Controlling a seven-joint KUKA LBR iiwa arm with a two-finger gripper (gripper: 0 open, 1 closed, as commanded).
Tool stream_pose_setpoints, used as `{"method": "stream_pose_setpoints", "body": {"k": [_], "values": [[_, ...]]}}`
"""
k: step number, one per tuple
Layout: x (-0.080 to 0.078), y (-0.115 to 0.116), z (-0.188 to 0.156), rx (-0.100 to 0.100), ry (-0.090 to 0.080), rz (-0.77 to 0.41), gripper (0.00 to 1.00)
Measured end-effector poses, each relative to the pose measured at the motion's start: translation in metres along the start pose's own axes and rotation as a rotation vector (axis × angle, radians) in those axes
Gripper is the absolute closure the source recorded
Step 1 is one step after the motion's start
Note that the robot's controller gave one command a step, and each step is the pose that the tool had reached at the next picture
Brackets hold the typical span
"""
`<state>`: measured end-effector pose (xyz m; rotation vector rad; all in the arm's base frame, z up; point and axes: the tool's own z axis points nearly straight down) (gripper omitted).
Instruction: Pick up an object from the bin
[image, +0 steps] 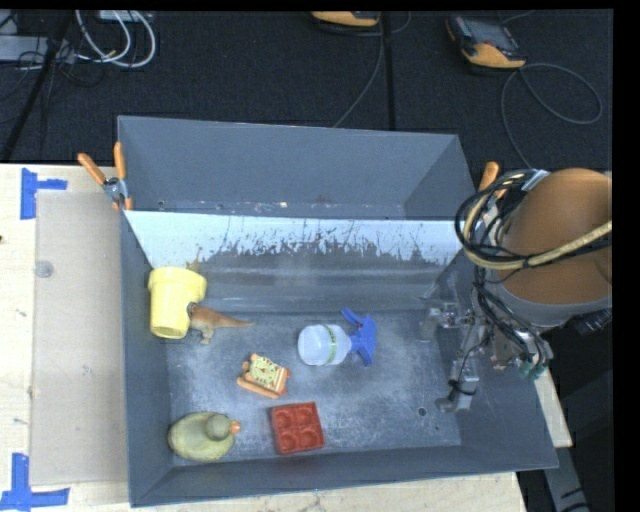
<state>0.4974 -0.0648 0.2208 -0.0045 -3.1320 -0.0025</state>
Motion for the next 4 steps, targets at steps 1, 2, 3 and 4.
{"method": "stream_pose_setpoints", "body": {"k": [1, 2, 3, 4], "values": [[-0.002, 0.0, -0.004, 0.001, -0.008, -0.002, 0.0], [-0.024, 0.003, 0.024, 0.003, -0.018, -0.031, 0.0], [-0.043, 0.03, 0.064, 0.001, -0.004, -0.002, 0.0], [-0.048, 0.061, 0.084, 0.001, -0.01, 0.029, 0.0]]}}
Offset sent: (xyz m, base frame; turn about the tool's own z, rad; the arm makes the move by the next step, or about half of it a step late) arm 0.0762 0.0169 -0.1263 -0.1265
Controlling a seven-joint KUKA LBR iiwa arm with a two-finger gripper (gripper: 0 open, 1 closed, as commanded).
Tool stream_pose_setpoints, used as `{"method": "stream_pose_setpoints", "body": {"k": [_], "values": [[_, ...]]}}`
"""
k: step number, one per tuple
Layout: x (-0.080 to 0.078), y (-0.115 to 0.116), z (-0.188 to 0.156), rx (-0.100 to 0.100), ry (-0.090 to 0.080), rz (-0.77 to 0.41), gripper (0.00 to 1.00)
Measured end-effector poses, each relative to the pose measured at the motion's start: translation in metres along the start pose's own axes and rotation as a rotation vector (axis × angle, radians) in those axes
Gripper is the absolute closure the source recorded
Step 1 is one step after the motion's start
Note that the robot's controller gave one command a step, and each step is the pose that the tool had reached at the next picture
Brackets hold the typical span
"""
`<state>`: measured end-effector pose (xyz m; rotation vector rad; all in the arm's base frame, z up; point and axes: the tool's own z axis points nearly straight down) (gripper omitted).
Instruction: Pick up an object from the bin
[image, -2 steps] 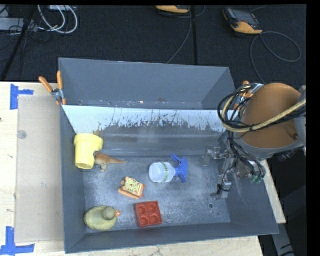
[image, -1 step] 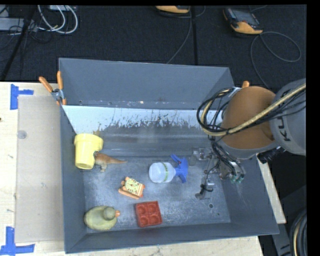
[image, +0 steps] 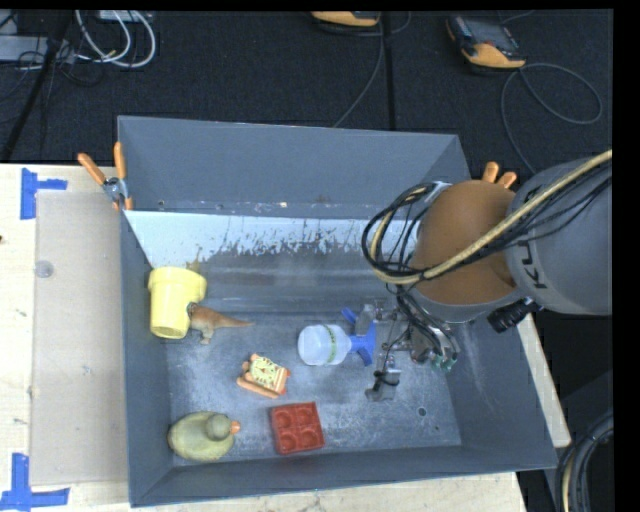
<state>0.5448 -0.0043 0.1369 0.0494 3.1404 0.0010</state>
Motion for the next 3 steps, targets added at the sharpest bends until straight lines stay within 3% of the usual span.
{"method": "stream_pose_setpoints", "body": {"k": [1, 2, 3], "values": [[-0.007, 0.009, 0.017, 0.0, 0.002, -0.126, 0.0], [-0.041, 0.024, 0.066, 0.0, 0.001, -0.005, 1.0], [-0.041, 0.025, 0.066, 0.0, 0.001, -0.006, 1.0]]}}
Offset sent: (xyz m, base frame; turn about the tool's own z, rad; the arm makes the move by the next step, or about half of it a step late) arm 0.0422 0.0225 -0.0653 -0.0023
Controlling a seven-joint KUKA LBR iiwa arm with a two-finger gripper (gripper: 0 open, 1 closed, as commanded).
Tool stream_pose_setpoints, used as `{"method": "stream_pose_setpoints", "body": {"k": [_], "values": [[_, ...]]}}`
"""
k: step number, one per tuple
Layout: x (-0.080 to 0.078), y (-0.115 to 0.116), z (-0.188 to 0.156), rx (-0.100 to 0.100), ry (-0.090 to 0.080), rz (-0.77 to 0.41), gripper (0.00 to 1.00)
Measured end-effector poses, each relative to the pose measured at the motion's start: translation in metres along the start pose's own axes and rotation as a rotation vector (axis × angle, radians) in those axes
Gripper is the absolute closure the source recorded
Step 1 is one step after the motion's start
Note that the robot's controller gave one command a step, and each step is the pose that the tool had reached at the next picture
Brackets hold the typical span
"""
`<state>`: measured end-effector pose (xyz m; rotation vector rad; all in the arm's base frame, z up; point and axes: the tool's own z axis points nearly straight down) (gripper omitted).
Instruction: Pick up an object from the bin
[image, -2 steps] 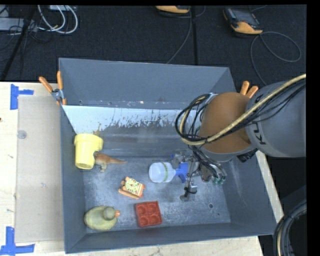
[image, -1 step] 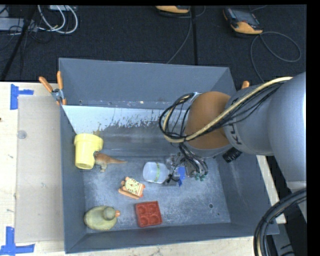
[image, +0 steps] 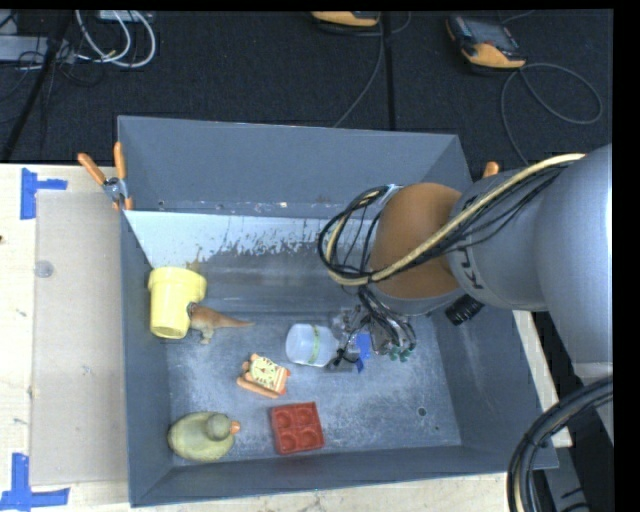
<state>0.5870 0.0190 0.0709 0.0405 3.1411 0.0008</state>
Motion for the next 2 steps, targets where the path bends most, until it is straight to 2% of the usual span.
{"method": "stream_pose_setpoints", "body": {"k": [1, 2], "values": [[-0.0063, -0.0181, -0.0944, 0.0, 0.0, -0.06, 1.0], [-0.0063, -0.018, -0.0944, 0.0, 0.0, -0.06, 1.0]]}}
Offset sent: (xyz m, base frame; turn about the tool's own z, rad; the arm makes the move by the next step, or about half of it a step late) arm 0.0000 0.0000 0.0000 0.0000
